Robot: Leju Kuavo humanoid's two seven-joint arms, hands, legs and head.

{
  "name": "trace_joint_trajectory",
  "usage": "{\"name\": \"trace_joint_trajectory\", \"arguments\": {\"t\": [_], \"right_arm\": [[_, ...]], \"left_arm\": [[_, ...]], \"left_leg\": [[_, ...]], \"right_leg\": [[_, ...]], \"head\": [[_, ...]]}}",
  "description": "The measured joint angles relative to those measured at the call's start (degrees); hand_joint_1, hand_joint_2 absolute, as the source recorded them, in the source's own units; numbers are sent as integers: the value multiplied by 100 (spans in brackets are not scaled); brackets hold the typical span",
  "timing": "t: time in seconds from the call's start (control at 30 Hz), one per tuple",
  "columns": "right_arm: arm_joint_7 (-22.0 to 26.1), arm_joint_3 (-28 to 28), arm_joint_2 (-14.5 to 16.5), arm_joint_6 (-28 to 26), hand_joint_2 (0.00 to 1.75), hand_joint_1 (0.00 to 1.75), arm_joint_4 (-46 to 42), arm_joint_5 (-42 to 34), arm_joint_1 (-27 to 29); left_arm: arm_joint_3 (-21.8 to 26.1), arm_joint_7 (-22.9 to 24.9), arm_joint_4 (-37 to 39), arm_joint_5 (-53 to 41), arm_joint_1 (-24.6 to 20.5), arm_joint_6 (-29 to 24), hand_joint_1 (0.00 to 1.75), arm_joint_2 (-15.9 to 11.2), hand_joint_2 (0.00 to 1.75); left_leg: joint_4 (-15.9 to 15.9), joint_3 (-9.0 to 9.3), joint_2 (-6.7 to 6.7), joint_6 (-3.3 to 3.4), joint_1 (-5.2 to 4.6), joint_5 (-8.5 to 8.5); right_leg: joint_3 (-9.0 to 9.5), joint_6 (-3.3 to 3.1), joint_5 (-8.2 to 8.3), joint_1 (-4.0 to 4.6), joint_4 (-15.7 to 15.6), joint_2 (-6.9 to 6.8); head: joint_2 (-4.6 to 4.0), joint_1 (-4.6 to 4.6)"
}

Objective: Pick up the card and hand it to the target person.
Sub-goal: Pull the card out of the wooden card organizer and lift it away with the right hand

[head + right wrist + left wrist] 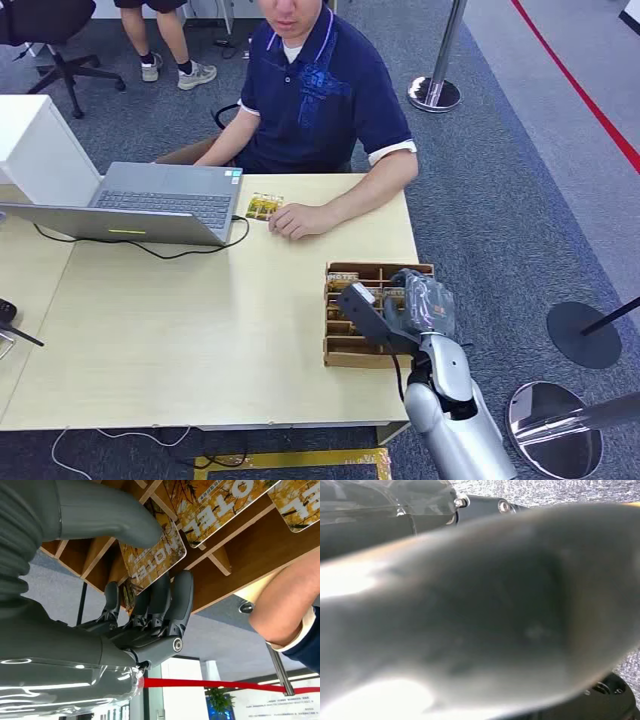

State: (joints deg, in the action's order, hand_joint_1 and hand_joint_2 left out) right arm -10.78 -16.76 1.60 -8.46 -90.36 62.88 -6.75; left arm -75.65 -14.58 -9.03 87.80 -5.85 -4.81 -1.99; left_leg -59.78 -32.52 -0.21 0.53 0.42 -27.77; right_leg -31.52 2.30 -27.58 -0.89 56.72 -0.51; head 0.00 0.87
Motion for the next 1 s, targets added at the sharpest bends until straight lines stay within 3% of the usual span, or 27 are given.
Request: {"name": "trace_joint_trajectory", "arguments": {"t": [1.0], "right_arm": [[14,0,-18,-30,175,152,-121,-32,0]], "left_arm": [[0,-2,0,14,1,0,0,2,175]], "left_leg": [[0,0,0,0,0,0]], "right_leg": [[0,0,0,0,0,0]], "head": [[0,0]]}}
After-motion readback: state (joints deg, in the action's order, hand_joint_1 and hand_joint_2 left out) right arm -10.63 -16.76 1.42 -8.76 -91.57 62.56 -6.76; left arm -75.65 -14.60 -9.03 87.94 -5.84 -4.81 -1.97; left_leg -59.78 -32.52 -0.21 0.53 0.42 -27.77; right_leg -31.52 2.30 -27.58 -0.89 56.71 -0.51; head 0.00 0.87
